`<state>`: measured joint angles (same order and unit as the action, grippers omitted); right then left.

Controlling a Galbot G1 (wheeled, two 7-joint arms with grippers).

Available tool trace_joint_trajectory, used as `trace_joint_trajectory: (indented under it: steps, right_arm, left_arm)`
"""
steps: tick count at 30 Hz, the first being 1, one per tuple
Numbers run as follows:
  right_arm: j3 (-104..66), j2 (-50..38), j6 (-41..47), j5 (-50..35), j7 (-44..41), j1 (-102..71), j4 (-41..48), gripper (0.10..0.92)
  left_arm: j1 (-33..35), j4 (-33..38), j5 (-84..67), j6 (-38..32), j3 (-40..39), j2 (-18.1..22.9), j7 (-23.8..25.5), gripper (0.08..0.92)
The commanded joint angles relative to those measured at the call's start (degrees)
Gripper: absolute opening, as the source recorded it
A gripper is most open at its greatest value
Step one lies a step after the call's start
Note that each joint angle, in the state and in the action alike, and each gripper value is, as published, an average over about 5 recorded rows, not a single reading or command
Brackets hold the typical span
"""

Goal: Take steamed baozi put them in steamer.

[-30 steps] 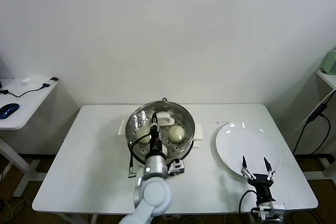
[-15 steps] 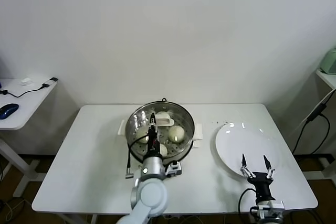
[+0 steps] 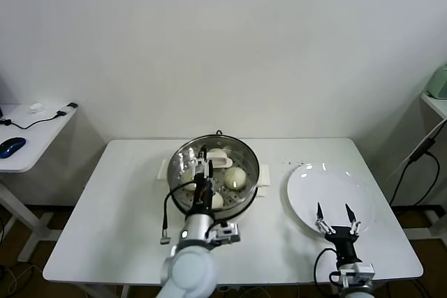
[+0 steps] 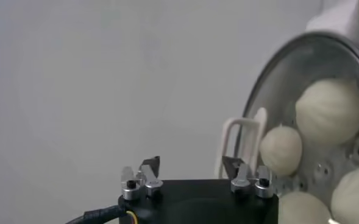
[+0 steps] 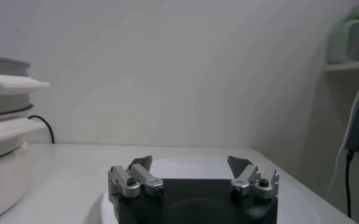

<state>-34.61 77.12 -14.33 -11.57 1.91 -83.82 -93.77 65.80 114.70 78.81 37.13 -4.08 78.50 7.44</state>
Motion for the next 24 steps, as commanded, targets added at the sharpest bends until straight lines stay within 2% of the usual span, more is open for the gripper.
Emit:
trace_joint_trajectory:
  steps: [1, 5, 10, 14, 16, 21, 24]
  right_arm:
    - [0.9, 0.2, -0.3, -1.7, 1.4, 0.4, -0.4, 0.823]
    - [0.9, 0.2, -2.8, -2.3, 0.9, 0.3, -0.9, 0.823]
    - [1.4, -0.5, -3.9, -3.1, 0.5, -0.2, -1.5, 0.823]
    - [1.3, -0.5, -4.4, -3.8, -0.3, -0.4, -1.7, 0.823]
    - [1.3, -0.6, -4.7, -3.8, -0.6, -0.6, -1.7, 0.823]
    - [1.1, -0.6, -5.0, -3.8, -0.7, -0.8, -1.1, 0.823]
    - [1.0, -0.6, -5.3, -3.8, -0.8, -0.7, -0.5, 0.823]
  left_arm:
    - [-0.6, 2.5, -0.7, 1.0, -0.6, 0.0, 1.3, 0.683]
    - [1.4, 7.0, -11.0, -2.0, -0.4, -2.6, -2.1, 0.784]
    - [4.5, 11.5, -30.3, -11.8, 5.5, -5.1, -9.0, 0.821]
    - [6.2, 12.8, -49.9, -21.2, 17.5, -5.7, -15.6, 0.823]
    - [7.7, 12.8, -63.0, -24.3, 25.3, -5.7, -16.9, 0.823]
    - [12.7, 9.2, -92.6, -29.3, 42.0, -8.5, -16.6, 0.823]
    - [16.2, 4.3, -103.4, -33.0, 47.0, -11.4, -15.5, 0.823]
